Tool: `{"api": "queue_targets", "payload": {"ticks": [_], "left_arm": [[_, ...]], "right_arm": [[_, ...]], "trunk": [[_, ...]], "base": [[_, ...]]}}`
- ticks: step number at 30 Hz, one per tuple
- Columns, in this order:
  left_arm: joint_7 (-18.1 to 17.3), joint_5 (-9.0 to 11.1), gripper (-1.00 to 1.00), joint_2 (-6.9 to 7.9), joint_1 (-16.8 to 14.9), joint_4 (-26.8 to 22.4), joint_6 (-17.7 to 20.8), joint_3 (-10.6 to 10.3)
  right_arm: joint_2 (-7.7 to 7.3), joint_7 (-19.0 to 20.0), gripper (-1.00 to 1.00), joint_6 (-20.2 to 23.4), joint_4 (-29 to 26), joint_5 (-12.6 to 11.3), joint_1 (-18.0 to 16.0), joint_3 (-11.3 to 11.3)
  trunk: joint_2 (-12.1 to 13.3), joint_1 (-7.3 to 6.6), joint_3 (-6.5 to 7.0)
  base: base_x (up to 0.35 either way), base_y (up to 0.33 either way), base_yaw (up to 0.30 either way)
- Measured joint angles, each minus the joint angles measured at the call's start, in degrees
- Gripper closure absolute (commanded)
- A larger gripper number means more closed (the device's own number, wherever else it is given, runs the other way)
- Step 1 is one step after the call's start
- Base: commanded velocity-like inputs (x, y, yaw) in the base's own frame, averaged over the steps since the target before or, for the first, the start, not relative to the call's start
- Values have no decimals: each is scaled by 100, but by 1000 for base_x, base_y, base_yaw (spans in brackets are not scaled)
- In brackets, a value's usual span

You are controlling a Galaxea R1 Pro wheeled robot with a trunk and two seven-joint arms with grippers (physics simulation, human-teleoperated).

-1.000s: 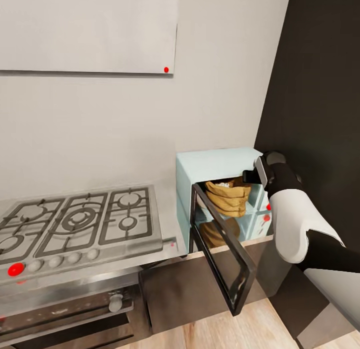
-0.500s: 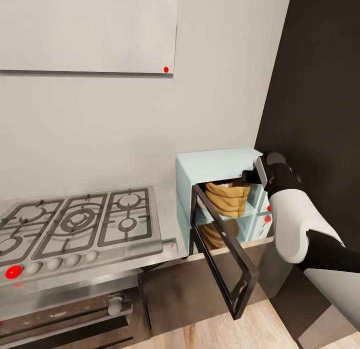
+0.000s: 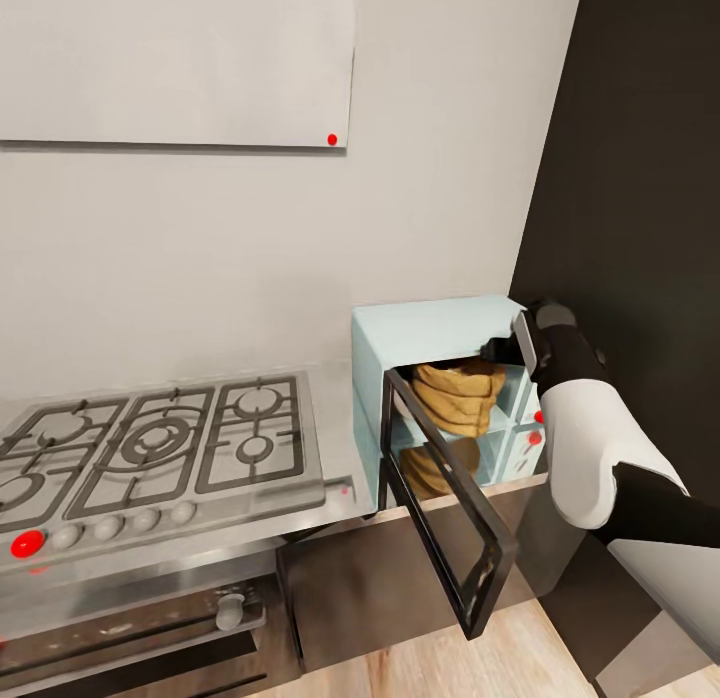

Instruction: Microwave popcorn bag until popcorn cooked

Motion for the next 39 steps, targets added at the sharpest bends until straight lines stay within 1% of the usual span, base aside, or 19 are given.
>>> {"api": "queue_targets", "payload": {"ticks": [3,4,6,7,8,9,19,21,26,33,35,37,39], "left_arm": [[-5,-2,-100,0,0,0,0,0],[-8,-4,-100,0,0,0,0,-1],[-14,-15,-100,0,-1,1,-5,-8],[-11,-17,-100,0,-1,1,-7,-8],[-8,-17,-100,0,0,0,-7,-8],[-8,-18,-100,0,-1,2,-8,-9],[-6,-9,-100,0,-1,3,-6,-11],[-7,-9,-100,0,-1,2,-5,-11],[-8,-9,-100,0,-1,2,-5,-9],[-8,-9,-100,0,-1,2,-1,-2],[-8,-9,-100,0,-1,2,-1,-1],[-7,-9,-100,0,-1,1,0,-1],[-7,-9,-100,0,-1,2,0,-1]], "right_arm": [[-11,-2,-100,0,23,-23,-11,7],[-17,1,-100,0,106,-62,-42,10],[-26,13,-100,1,81,-35,-46,17],[-28,12,-100,2,-38,-3,-46,17],[-28,8,-100,2,-323,35,-45,17],[-27,16,-100,1,-538,-77,-50,18],[-29,24,-100,1,-555,-86,-49,11],[-35,24,-100,1,-555,-83,-47,9],[-106,24,-100,-3,-557,-77,-1,-4],[-97,60,-100,-3,-496,-85,45,45],[-99,62,-100,-3,-495,-83,119,53],[-109,84,-100,-3,-516,-82,483,64],[-116,152,-100,-4,-537,-82,767,86]], "trunk": [[0,0,0],[-1,0,0],[2,2,0],[2,3,0],[2,4,0],[0,3,2],[1,4,1],[1,2,1],[1,0,1],[1,1,1],[1,1,1],[1,1,0],[1,1,0]], "base": [[0,0,0],[0,0,0],[-129,0,0],[-282,0,0],[-305,0,0],[-325,0,0],[-318,0,0],[-82,0,0],[-15,0,0],[0,0,0],[0,0,0],[0,0,0],[0,0,0]]}}
